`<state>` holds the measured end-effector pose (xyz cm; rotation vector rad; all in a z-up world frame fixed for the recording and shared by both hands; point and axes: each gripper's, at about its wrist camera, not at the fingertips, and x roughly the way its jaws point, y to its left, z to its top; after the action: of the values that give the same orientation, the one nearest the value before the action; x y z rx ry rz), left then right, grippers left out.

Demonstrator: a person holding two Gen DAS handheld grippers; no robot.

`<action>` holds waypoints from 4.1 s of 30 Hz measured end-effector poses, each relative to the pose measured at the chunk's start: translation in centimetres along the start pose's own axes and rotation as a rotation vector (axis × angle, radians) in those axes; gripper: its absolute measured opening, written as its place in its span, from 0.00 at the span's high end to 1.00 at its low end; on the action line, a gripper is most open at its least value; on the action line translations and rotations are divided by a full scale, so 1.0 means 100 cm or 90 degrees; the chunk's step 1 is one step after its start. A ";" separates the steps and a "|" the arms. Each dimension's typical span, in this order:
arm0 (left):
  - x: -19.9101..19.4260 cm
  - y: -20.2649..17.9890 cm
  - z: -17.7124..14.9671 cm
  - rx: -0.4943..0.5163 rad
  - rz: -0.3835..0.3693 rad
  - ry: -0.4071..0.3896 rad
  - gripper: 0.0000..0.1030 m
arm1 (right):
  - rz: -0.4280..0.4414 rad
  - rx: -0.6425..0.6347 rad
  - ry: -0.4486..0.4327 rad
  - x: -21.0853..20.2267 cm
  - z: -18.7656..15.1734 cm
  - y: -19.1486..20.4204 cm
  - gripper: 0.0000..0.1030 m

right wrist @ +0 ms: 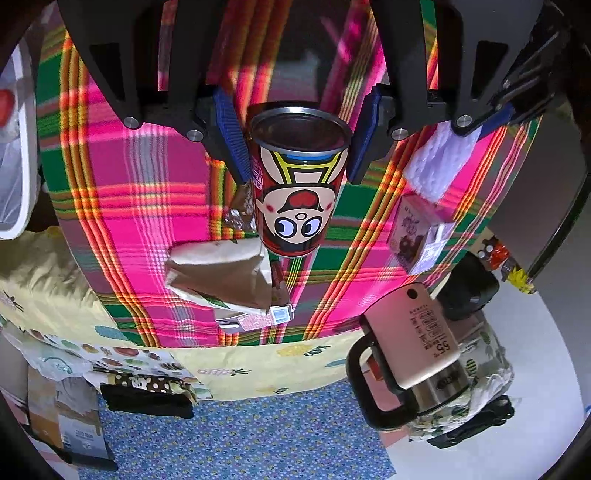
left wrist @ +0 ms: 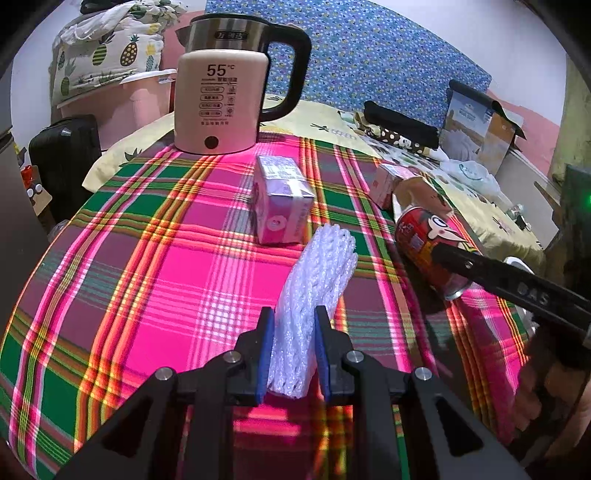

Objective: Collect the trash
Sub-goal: 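Carry the foam sleeve and can over the bin with both tools, then open both tools to drop the foam sleeve and can into the bin, then move both open tools back over the remaining table items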

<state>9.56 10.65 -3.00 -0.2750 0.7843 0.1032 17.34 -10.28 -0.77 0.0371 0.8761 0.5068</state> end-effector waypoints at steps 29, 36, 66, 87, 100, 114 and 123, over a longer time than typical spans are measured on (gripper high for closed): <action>-0.032 -0.106 -0.015 0.106 -0.084 -0.006 0.79 | -0.007 0.055 -0.082 -0.086 -0.039 -0.051 0.47; -0.029 -0.142 -0.014 0.147 -0.126 -0.002 0.79 | -0.037 0.079 -0.100 -0.100 -0.046 -0.070 0.47; -0.009 -0.290 -0.017 0.279 -0.257 0.024 0.79 | -0.167 0.214 -0.153 -0.158 -0.077 -0.171 0.47; 0.035 -0.352 -0.033 0.347 -0.286 0.090 0.77 | -0.213 0.259 -0.094 -0.144 -0.088 -0.213 0.47; 0.040 -0.359 -0.029 0.341 -0.318 0.083 0.48 | -0.234 0.227 -0.089 -0.141 -0.080 -0.215 0.46; 0.012 -0.329 -0.023 0.297 -0.334 0.061 0.47 | -0.214 0.213 -0.100 -0.150 -0.078 -0.197 0.45; -0.006 -0.290 -0.020 0.258 -0.298 0.036 0.47 | -0.179 0.164 -0.109 -0.150 -0.072 -0.163 0.45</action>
<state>13.37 -17.79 2.03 -0.0708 0.7605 -0.5019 10.74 -32.50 1.68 0.1873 0.7594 0.1241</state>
